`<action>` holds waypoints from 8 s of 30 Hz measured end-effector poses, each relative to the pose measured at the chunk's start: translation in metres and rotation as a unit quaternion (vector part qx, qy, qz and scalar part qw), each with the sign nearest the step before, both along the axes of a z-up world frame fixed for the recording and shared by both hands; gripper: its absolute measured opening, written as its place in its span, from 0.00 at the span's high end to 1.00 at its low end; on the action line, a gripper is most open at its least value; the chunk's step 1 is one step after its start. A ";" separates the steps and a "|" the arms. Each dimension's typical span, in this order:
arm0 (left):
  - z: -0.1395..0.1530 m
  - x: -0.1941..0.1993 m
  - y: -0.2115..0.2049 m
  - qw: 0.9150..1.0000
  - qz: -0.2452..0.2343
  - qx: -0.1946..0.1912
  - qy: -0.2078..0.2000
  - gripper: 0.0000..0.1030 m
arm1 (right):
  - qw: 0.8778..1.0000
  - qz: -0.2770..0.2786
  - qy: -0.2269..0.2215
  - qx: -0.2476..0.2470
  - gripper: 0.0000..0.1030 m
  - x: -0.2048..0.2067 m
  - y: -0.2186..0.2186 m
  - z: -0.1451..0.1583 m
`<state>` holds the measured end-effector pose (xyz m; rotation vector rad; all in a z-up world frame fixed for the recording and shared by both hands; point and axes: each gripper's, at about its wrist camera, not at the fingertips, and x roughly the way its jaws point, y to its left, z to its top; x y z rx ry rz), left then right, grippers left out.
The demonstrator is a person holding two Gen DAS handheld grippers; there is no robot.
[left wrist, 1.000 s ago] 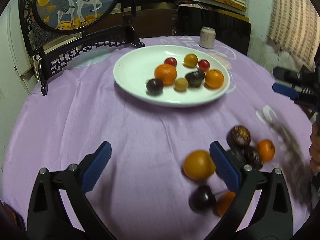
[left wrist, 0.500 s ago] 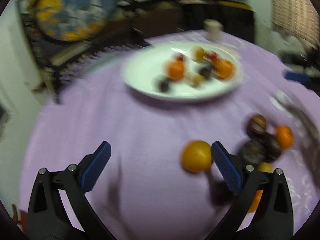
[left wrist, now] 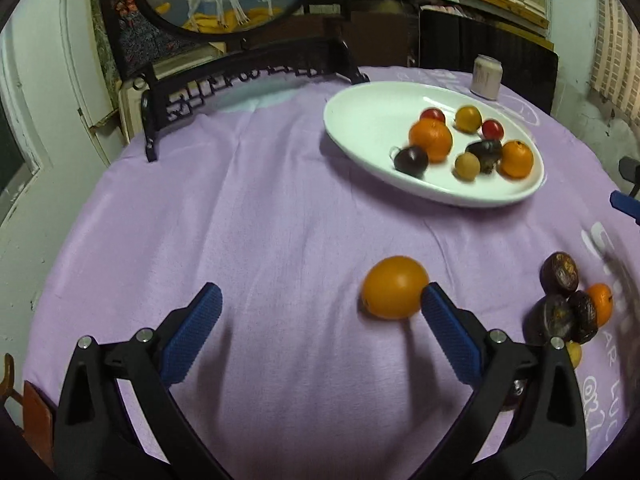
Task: Organize fruits
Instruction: 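Grasp a yellow-orange fruit with the left tool while the right tool grasps a brown fruit, then carry both fruits to the white plate and open both tools, then reach the right tool to the cluster and grasp a tangerine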
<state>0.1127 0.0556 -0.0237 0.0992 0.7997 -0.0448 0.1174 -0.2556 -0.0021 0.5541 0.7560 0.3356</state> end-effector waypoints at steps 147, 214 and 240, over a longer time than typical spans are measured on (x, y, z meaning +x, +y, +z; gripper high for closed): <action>0.030 -0.035 -0.014 0.996 0.034 -0.024 -0.072 0.02 | 0.979 0.055 -0.044 -0.192 0.31 -0.048 0.066 -0.006; 0.004 -0.059 -0.044 0.997 -0.042 0.064 -0.031 0.02 | 0.974 0.104 0.011 -0.203 0.49 -0.057 0.065 -0.040; 0.003 -0.062 -0.049 0.996 -0.092 0.017 -0.015 0.02 | 0.968 0.065 0.015 -0.240 0.63 -0.047 0.058 -0.041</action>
